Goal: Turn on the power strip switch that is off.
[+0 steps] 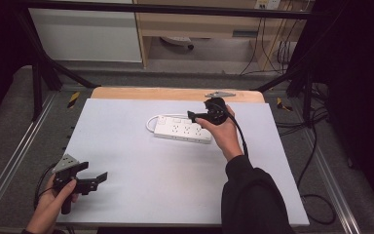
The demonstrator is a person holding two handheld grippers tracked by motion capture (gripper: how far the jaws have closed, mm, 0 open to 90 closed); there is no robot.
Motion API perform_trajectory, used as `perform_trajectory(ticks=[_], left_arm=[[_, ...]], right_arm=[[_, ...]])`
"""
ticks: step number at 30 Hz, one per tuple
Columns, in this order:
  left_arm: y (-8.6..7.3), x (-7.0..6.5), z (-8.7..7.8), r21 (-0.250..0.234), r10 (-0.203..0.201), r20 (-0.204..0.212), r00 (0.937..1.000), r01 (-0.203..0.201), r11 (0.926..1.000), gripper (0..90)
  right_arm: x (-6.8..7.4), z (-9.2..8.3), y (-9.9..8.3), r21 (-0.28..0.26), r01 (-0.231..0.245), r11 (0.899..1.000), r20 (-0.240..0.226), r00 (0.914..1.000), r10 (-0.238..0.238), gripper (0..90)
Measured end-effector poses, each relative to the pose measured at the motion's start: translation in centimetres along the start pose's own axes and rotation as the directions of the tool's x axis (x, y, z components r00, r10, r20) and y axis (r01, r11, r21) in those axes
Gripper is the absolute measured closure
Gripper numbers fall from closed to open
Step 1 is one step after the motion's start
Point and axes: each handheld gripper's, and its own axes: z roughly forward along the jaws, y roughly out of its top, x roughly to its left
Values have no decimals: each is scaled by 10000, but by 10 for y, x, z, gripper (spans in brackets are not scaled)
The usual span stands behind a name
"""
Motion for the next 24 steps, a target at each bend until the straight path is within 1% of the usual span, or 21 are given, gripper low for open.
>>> perform_trajectory(ticks=[4,6,7,9,12,13,15,17,21,24], left_arm=[[0,0,-1,0,10,1,10000,-10,10000,90],[0,-1,-1,1,15,0,10000,-15,10000,90],[0,-1,-1,-8,12,14,10000,-12,10000,90],[0,0,0,-5,15,11,10000,-15,10000,90],[0,0,0,-3,21,8,10000,-21,10000,90],[0,0,0,2,22,5,10000,-22,10000,90],[0,-1,0,7,25,-2,10000,-25,10000,90],[0,-1,0,26,34,-13,10000,-34,10000,90],[0,-1,0,19,30,-28,10000,-30,10000,90],[0,-1,0,18,25,-28,10000,-25,10000,90]], right_arm=[[0,-7,1,7,-63,10000,59,10000,63,53],[0,-12,1,-16,21,10000,27,10000,-21,40],[1,-15,1,-108,118,9999,24,9999,-118,44],[1,-22,-2,-332,209,9992,12,9998,-209,44],[-1,-33,-7,-346,257,9991,84,9996,-254,46],[-2,-38,-9,-463,310,9984,90,9995,-306,45],[-4,-46,-14,-588,260,9979,32,9997,-259,44],[-7,-54,-18,-609,277,9978,149,9995,-268,47],[-12,-72,-26,-774,238,9967,165,9996,-225,44],[-16,-85,-32,-1020,214,9945,152,9997,-200,44]])
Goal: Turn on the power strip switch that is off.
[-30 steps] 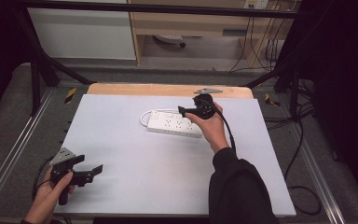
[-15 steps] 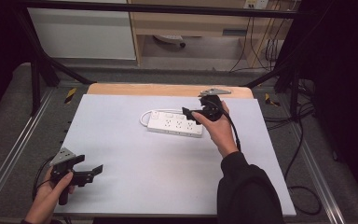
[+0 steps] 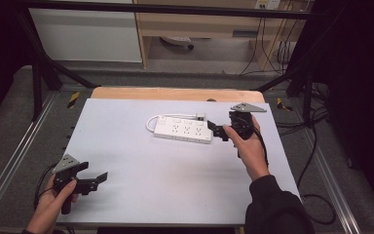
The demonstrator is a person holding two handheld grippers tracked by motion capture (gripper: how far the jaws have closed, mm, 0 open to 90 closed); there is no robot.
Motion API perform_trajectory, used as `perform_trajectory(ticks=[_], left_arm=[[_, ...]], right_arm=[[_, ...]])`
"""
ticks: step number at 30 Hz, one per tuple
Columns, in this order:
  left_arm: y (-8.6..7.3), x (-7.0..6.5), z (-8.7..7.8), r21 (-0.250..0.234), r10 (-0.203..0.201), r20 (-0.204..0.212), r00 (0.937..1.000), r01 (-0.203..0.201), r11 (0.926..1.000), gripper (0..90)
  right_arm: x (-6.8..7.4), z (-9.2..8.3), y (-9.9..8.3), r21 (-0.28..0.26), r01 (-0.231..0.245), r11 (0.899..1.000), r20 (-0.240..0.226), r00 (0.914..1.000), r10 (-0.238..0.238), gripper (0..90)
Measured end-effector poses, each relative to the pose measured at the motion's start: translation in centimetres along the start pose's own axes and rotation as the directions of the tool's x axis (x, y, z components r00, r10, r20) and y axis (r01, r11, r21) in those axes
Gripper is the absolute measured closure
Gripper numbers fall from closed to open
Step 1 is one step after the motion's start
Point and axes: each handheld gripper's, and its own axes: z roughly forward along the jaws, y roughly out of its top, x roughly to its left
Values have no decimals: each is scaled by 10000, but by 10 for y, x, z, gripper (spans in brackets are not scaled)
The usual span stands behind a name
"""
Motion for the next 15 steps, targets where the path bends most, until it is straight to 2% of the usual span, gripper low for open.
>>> perform_trajectory(ticks=[8,15], left_arm=[[0,0,0,2,33,-28,10000,-33,10000,90],[0,1,0,-24,9,-61,10000,-9,10000,90]], right_arm=[[-6,-31,-10,-521,-48,9986,152,9999,56,41],[-7,-47,-21,-880,132,9960,291,9995,-106,40]])
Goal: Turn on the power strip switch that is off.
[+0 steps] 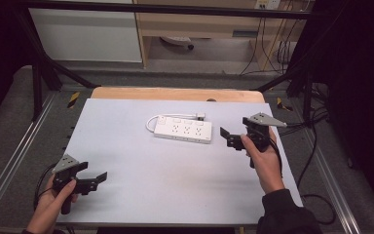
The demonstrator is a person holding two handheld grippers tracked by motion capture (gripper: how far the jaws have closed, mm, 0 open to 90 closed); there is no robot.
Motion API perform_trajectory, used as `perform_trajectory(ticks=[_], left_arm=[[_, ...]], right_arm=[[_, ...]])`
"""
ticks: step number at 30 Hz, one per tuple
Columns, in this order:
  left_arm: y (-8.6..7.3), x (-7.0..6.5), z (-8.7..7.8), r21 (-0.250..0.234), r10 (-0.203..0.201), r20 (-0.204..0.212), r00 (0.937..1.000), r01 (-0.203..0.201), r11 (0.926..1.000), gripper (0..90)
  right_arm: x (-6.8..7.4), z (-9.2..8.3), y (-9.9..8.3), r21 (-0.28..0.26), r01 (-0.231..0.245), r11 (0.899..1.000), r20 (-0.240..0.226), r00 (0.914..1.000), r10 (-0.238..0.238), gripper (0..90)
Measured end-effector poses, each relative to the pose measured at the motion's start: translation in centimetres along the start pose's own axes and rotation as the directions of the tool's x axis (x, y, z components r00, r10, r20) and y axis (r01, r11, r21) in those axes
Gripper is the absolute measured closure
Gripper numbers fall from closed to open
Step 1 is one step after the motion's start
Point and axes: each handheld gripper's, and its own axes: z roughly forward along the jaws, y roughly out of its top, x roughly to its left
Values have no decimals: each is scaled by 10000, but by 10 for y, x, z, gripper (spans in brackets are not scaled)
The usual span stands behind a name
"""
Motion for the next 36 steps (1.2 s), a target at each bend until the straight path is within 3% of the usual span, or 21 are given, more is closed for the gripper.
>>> perform_trajectory(ticks=[9,19,28,32,36], left_arm=[[0,-1,0,-5,-14,-12,10000,14,10000,90],[0,0,-1,-99,20,23,10000,-20,9999,90],[0,0,-2,-99,73,20,10000,-73,9999,90],[0,-1,-2,-112,96,26,10000,-96,9999,90],[0,-2,-2,-120,96,24,10000,-96,9999,90]], right_arm=[[-8,-22,-32,-193,140,9997,423,9990,-131,43],[-26,-38,-75,-49,-257,9997,916,9955,260,49],[-36,-44,-107,515,-448,9977,1355,9901,375,46],[-33,-42,-118,1064,-467,9932,1334,9905,322,40],[-33,-33,-125,1771,-223,9839,1558,9878,-57,37]])
